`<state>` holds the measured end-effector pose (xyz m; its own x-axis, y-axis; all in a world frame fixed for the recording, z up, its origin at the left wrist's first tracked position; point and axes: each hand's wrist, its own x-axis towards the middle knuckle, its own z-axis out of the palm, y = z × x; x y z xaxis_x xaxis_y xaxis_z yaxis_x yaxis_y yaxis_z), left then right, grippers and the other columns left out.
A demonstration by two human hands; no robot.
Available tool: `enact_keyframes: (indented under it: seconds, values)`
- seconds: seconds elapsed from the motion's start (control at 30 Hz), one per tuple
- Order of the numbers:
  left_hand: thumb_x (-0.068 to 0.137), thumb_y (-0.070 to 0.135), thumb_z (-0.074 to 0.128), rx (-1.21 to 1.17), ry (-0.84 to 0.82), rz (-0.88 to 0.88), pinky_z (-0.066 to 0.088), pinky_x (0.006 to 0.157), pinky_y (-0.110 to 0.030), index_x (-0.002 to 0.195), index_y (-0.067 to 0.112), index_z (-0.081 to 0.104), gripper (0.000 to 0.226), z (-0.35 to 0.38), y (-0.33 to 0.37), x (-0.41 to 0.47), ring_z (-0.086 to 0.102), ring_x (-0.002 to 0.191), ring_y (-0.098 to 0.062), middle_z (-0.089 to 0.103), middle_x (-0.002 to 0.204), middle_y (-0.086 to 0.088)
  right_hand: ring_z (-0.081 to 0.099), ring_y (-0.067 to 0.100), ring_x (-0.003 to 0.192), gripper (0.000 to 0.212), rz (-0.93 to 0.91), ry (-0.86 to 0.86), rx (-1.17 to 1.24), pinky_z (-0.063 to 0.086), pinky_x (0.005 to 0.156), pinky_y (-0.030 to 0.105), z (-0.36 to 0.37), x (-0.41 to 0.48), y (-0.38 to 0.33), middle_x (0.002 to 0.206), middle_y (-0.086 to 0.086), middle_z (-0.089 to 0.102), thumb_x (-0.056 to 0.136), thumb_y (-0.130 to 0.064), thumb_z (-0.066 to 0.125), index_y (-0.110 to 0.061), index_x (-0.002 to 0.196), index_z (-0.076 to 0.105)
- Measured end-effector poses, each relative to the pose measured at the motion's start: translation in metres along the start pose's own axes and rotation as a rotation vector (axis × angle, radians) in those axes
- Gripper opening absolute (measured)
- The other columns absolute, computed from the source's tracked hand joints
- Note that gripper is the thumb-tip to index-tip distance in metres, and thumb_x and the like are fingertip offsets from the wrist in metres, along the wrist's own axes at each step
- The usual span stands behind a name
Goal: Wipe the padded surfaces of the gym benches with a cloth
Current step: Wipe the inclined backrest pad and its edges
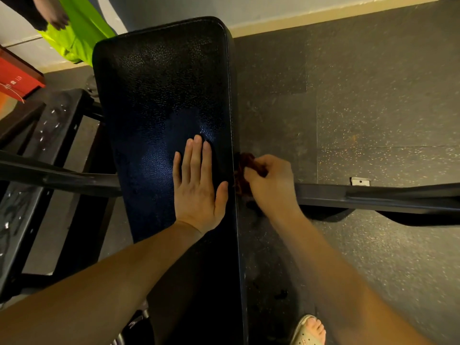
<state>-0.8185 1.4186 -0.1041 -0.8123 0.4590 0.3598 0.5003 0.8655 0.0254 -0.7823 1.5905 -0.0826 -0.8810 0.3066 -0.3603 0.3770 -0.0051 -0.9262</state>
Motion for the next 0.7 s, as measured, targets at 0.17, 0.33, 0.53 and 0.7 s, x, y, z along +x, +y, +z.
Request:
enact_keyframes:
  seconds: [0.17,0.33,0.53,0.7]
  values:
    - [0.102,0.043,0.029,-0.024,0.008,0.007,0.01,0.126,-0.058,0.159,-0.004,0.019,0.075,0.001,0.0,0.0,0.007,0.158,-0.033,0.013,0.169,-0.02,0.069,0.007,0.076,0.016,0.211,-0.328,-0.216,0.058,0.072,0.031,-0.011,-0.048,0.06,0.08,-0.001,0.072,0.093,-0.009,0.066,-0.02,0.082,0.068]
    - [0.102,0.043,0.029,-0.019,0.0,0.011,0.01,0.126,-0.057,0.159,-0.005,0.019,0.075,0.0,-0.001,0.0,0.006,0.159,-0.032,0.013,0.169,-0.021,0.07,0.01,0.078,0.015,0.179,-0.214,-0.301,0.062,0.077,0.035,-0.041,-0.046,0.055,0.083,-0.004,0.072,0.088,-0.013,0.072,-0.027,0.089,0.069]
    - [0.102,0.044,0.03,-0.001,0.013,0.013,0.01,0.127,-0.056,0.159,-0.003,0.02,0.075,0.001,0.0,0.001,0.008,0.159,-0.031,0.014,0.169,-0.019,0.062,0.017,0.087,0.016,-0.077,-0.148,-0.468,0.056,0.08,0.038,-0.045,-0.03,0.023,0.093,-0.006,0.063,0.08,-0.017,0.073,-0.025,0.092,0.066]
    - [0.104,0.043,0.029,0.012,0.0,0.021,0.01,0.127,-0.055,0.16,-0.002,0.016,0.074,0.0,-0.001,-0.001,0.006,0.159,-0.03,0.012,0.17,-0.019,0.056,0.019,0.093,0.011,-0.189,-0.355,-0.814,0.05,0.084,0.035,-0.052,-0.038,0.026,0.096,-0.003,0.056,0.084,-0.014,0.064,-0.022,0.093,0.065]
